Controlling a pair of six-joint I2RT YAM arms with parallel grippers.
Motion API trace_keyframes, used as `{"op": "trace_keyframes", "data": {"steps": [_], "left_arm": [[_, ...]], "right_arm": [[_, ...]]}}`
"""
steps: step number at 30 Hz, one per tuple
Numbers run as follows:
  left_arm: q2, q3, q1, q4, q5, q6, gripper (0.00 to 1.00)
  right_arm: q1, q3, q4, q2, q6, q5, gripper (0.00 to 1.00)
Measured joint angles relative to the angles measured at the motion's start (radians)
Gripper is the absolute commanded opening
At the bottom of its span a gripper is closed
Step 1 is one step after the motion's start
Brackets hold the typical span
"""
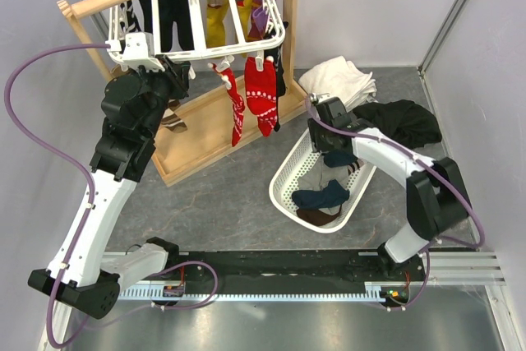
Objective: Clip the socks to the hanger
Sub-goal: Pick up the sock from the bin.
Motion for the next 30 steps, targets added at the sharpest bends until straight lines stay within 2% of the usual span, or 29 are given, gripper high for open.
{"op": "trace_keyframes", "data": {"steps": [8,18,30], "left_arm": [[0.0,0.0,0.0,0.001,0.0,0.002,0.02],[0.0,0.0,0.0,0.001,0.002,0.002,0.02],[0.0,-0.004,0.0,0.001,0.003,0.002,0.02]], "right_arm": [[-0.054,0.032,0.047,0.156,0.037,0.002,0.43],[-0.163,-0.015,0.073,0.156,0.081,0.004,0.43],[-0.155,-0.012,0.057,0.156,0.073,0.0,0.43]]}}
